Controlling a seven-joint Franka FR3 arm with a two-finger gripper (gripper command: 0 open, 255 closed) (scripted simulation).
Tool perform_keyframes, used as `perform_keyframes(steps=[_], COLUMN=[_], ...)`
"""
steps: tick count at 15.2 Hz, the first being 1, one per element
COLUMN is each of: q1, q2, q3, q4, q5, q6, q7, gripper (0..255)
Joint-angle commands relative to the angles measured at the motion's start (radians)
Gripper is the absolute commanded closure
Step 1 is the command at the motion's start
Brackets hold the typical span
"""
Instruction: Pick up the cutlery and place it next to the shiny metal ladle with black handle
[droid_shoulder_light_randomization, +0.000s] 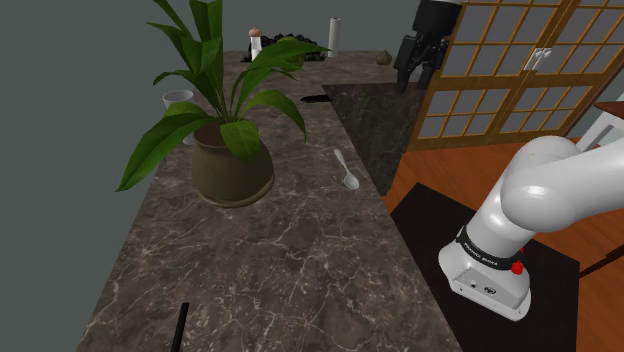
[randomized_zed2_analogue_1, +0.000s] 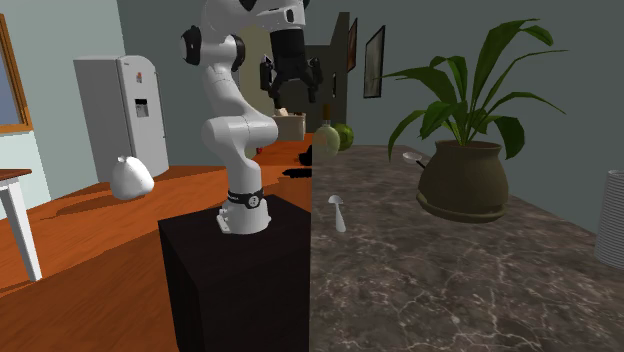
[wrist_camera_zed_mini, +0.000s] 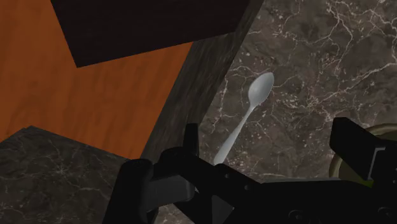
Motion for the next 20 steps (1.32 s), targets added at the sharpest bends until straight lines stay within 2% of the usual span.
perform_keyframes(steps=[1,10,19,20], q1=[0.0,-0.037,-0.056,-0.056], q2=[0.0,0.191,0.495,0.501], q3=[0.0,0.071,0.122,0.122], q4=[0.0,-0.14,-0.171,-0.17], q5=[0.0,0.089,0.18,0.181], q6=[0.0,0.316,0.64,0.645], q7=[0.0,0.197,0.362,0.365], gripper=[0,0,0,0])
